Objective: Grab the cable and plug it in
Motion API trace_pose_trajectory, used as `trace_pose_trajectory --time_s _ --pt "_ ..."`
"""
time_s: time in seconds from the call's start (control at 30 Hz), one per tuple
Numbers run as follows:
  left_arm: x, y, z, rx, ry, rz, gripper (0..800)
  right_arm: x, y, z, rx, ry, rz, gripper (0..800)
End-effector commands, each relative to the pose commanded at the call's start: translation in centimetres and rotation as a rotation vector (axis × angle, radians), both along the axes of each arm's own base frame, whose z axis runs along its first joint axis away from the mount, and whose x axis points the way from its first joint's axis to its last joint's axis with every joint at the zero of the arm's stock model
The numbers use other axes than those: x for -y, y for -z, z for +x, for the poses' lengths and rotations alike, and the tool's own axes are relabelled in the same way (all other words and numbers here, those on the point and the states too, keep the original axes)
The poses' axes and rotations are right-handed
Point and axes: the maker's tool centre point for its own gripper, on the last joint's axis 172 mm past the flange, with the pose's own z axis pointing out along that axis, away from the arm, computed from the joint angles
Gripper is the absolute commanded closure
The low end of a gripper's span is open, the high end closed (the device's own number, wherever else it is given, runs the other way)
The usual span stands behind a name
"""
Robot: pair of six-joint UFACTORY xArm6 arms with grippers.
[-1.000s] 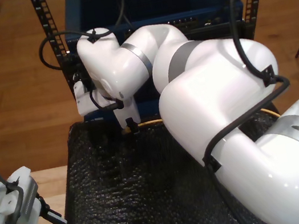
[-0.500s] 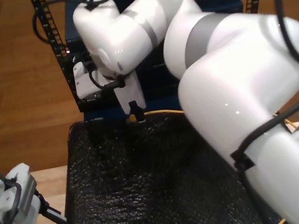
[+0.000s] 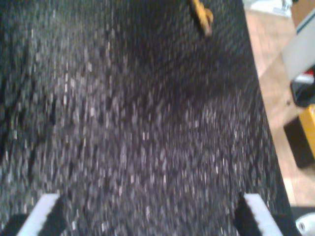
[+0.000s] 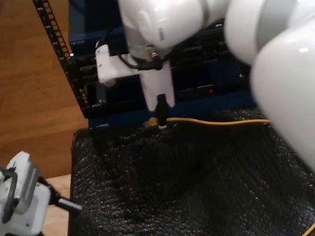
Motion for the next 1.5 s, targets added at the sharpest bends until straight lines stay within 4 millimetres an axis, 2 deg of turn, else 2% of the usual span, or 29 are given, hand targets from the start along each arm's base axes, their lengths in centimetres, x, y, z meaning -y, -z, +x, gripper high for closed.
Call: trace_pose_trajectory --time_s 0.33,0.53,0.7,0.83,0.97,1.1,1.27,1.37,1.5 --pt "4.8 -2.3 1.7 0.01 -0.02 -0.11 2 3.5 -2.9 -4.7 -0.025 0.035 0.101 796" --pt "7.2 -3.5 2.6 0.009 -0.037 -0.165 2 4.7 -3.7 -7.0 -0.021 0.041 0.117 794" --pt "9.6 -4.9 3.7 0.023 -0.054 -0.238 2 4.2 -4.2 -8.7 -0.037 0.04 0.165 796" --pt "10.9 -5.5 4.5 0.032 -0.065 -0.272 2 5.1 -4.6 -9.1 -0.04 0.069 0.194 796" --pt "12.1 -6.0 4.8 0.05 -0.046 -0.278 1 4.7 -5.1 -10.0 -0.07 0.079 0.233 794" --pt "12.6 -6.9 5.3 0.064 -0.033 -0.272 1 5.2 -5.4 -10.1 -0.089 0.095 0.26 796" --pt "14.3 -8.2 5.6 0.063 -0.038 -0.317 1 4.6 -6.0 -10.3 -0.104 0.111 0.302 796" --pt "14.6 -8.9 6.2 0.073 -0.051 -0.34 2 4.4 -6.1 -10.4 -0.104 0.1 0.313 794" --pt "14.9 -8.5 6.2 0.052 -0.048 -0.344 7 3.8 -6.5 -10.5 -0.111 0.103 0.341 796"
